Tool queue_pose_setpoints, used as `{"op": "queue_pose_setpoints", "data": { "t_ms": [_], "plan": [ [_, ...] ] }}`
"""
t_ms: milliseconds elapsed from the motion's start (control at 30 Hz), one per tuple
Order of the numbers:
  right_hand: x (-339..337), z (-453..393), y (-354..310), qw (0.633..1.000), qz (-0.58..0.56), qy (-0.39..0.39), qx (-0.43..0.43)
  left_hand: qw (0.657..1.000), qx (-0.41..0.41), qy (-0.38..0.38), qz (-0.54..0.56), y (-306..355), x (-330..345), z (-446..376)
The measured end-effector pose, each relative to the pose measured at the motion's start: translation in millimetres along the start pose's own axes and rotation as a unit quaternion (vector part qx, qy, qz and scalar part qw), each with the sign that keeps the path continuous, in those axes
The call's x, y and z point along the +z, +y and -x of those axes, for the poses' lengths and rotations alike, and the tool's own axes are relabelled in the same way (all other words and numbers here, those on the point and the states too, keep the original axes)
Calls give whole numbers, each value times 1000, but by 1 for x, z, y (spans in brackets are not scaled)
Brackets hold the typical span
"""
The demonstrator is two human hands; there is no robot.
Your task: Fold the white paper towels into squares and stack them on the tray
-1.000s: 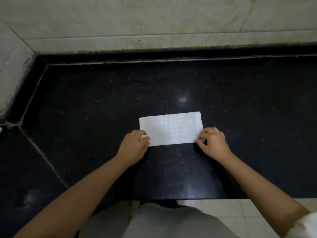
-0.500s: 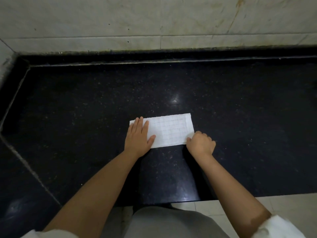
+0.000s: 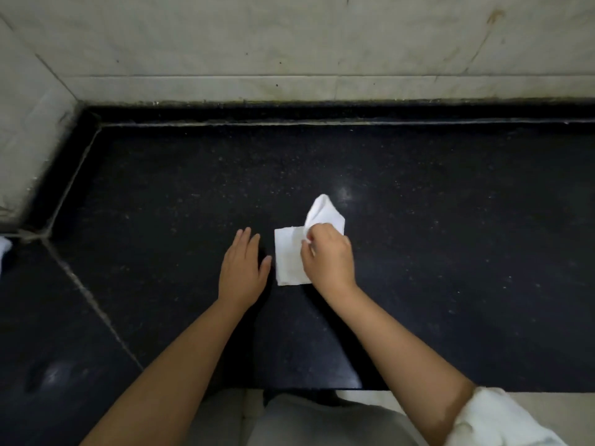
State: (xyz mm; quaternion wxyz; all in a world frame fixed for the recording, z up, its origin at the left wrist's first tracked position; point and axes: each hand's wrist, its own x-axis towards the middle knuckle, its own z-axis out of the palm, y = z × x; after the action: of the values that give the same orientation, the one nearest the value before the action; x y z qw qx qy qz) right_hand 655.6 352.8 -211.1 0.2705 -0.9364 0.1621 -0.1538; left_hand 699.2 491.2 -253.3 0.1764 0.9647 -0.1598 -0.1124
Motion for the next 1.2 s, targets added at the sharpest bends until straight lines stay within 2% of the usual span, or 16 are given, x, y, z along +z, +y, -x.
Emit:
{"op": "queue_pose_setpoints", "data": {
  "t_ms": [100, 200, 500, 667, 700, 833, 933, 1033, 1133, 1200],
  "plan": [
    [35, 17, -12, 990, 90, -85, -62, 999, -34, 21, -2, -23, -7, 13],
    [50, 30, -1, 983, 100, -135, -78, 998, -54, 24, -3, -39, -7, 24],
    [49, 27, 12, 978, 30, -71, -193, 999, -24, 38, 21, -40, 2, 27],
    [50, 39, 20, 958, 32, -155, -239, 999, 4, 53, 10, -42, 9, 30],
    [45, 38, 26, 956, 28, -149, -250, 999, 9, 49, -1, -39, 8, 29],
    [10, 38, 59, 964, 80, -78, -241, 987, 143, 70, -3, -12, 11, 24],
    [0, 38, 74, 949, 171, -121, -234, 968, 245, 27, -44, 11, 13, 22],
    [3, 30, 74, 940, 181, -183, -225, 955, 278, -41, -93, 17, 19, 15],
    [3, 19, 70, 935, 182, -207, -222, 949, 291, -43, -115, 16, 21, 8],
    [-1, 14, 68, 940, 166, -191, -229, 945, 294, -44, -136, 16, 19, 8]
  ]
}}
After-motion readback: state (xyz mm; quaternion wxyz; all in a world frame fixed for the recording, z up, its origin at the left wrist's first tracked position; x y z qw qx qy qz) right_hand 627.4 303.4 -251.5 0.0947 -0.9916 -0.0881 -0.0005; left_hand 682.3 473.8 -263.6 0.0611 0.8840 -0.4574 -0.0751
